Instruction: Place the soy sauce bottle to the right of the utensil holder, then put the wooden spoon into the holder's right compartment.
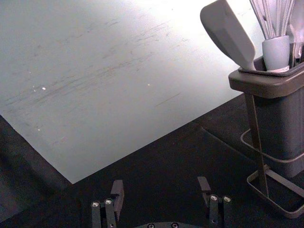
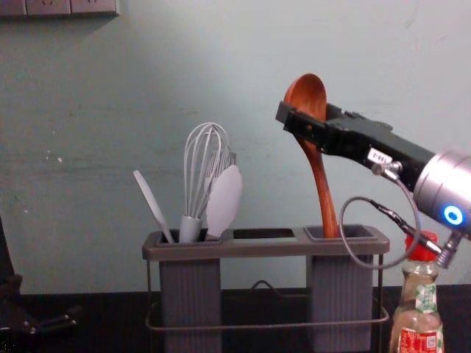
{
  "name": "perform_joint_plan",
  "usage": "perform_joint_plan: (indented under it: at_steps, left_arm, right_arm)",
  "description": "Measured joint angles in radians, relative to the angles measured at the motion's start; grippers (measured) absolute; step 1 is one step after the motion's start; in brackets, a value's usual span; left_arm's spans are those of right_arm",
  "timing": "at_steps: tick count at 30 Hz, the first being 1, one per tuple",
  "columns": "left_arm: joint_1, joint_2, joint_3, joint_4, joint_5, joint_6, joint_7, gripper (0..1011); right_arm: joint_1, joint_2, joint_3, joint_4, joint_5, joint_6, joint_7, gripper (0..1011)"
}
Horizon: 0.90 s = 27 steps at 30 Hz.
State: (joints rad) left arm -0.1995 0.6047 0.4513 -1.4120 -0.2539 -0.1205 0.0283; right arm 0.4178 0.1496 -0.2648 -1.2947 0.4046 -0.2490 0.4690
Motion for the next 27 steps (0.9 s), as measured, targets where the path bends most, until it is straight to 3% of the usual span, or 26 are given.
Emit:
perform_joint_plan:
  at_steps: [14,27]
  left_arm:
    - [0.0,0.0,0.0,0.0,0.0,0.0,0.0,1011]
    - [0.0,0.0,0.0,0.0,0.0,0.0,0.0,1011]
  right_arm:
    - [-0.023,0.013,-0.02,0.04,0.02,-0.051,0.003,835]
    - [-0.037,0.012,-0.024,0.055,0.022,-0.064,-0.002,835]
